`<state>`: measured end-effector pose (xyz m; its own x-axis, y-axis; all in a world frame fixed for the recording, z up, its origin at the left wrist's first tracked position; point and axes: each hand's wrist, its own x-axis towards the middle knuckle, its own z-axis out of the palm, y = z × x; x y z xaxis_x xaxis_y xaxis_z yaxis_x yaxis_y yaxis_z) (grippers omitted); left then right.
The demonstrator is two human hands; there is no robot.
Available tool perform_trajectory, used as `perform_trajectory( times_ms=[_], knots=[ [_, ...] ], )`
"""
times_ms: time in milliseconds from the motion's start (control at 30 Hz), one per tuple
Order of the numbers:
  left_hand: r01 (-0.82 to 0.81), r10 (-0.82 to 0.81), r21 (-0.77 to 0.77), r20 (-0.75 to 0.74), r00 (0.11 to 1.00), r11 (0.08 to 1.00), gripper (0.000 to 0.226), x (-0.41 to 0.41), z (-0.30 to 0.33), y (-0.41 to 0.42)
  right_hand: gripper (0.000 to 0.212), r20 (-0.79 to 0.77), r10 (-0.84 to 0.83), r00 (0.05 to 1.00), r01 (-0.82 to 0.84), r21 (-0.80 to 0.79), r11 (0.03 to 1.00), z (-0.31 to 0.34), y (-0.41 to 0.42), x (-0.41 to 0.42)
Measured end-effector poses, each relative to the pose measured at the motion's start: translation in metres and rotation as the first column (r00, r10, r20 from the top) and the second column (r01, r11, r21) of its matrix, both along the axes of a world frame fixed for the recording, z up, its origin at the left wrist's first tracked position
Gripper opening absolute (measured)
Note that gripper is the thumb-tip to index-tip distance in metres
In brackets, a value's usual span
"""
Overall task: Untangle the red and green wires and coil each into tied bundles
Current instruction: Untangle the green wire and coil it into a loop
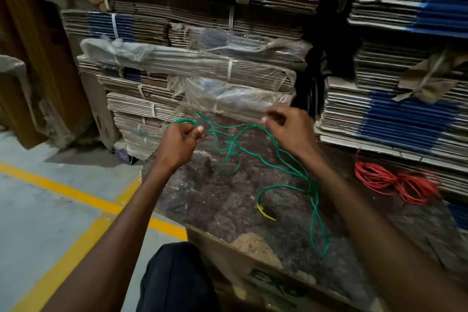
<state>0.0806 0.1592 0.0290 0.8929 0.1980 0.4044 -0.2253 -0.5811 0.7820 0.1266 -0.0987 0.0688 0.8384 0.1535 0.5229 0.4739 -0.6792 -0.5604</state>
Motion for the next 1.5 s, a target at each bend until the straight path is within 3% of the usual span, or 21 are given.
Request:
perform_trajectory(
  times_ms=[100, 200, 300, 433, 600, 667, 767, 933, 1067, 1200, 1267, 1400, 1500],
  knots=[
    [0.020, -0.020, -0.010, 0.015, 1.000, 1.000, 0.027, -0.005, 0.003, -0.003, 0.033, -0.175, 0.218, 0.960, -0.236, -0.090, 0.968, -0.009, 0.029, -0.023],
    [0.055, -0.055, -0.001, 0.024, 0.998, 0.998, 0.025, -0.010, 0.003, -0.006, 0.046, -0.158, 0.175, 0.972, -0.222, -0.365, 0.904, -0.015, 0.039, -0.030],
    [0.067, -0.067, 0.019, 0.028, 0.997, 0.998, 0.026, -0.013, 0.000, -0.002, 0.036, -0.150, 0.121, 0.981, -0.173, -0.407, 0.897, -0.013, 0.039, -0.028],
    [0.064, -0.065, 0.024, 0.040, 0.997, 0.998, 0.028, -0.013, -0.003, 0.002, 0.019, -0.176, 0.120, 0.977, -0.170, -0.307, 0.936, -0.012, 0.033, -0.021],
    [0.041, -0.043, 0.038, 0.030, 0.999, 0.998, 0.028, -0.016, -0.011, 0.009, 0.015, -0.278, 0.053, 0.959, -0.083, -0.098, 0.992, -0.010, 0.009, -0.003],
    [0.036, -0.038, 0.043, 0.034, 0.999, 0.998, 0.031, -0.019, -0.013, 0.011, 0.018, -0.292, 0.025, 0.956, -0.003, 0.076, 0.997, -0.009, -0.004, 0.003],
    [0.030, -0.031, 0.039, 0.022, 0.999, 0.999, 0.030, -0.019, -0.017, 0.014, 0.021, -0.273, -0.084, 0.958, 0.167, 0.297, 0.940, -0.005, -0.030, 0.013],
    [0.021, -0.021, 0.024, -0.007, 1.000, 1.000, 0.025, -0.022, -0.017, 0.013, 0.037, -0.242, -0.369, 0.897, 0.430, 0.293, 0.854, -0.014, -0.077, 0.035],
    [0.008, -0.007, 0.015, -0.018, 1.000, 1.000, 0.024, -0.024, -0.016, 0.013, 0.042, -0.285, -0.546, 0.788, 0.615, 0.328, 0.717, -0.031, -0.108, 0.046],
    [-0.025, 0.026, 0.022, -0.055, 0.998, 0.999, 0.023, -0.023, -0.023, 0.020, 0.046, -0.380, -0.612, 0.693, 0.720, 0.315, 0.619, -0.051, -0.136, 0.055],
    [-0.042, 0.042, 0.008, -0.067, 0.997, 0.999, 0.023, -0.023, -0.025, 0.016, 0.042, -0.397, -0.605, 0.690, 0.716, 0.253, 0.651, -0.056, -0.131, 0.053],
    [-0.017, 0.017, 0.009, -0.077, 0.997, 1.000, 0.023, -0.027, -0.016, 0.001, 0.039, -0.407, -0.509, 0.759, 0.585, 0.083, 0.806, -0.054, -0.101, 0.035],
    [-0.009, 0.008, -0.006, -0.080, 0.997, 1.000, 0.023, -0.028, -0.010, -0.005, 0.025, -0.415, -0.463, 0.783, 0.496, -0.033, 0.868, -0.051, -0.085, 0.033]
  ],
)
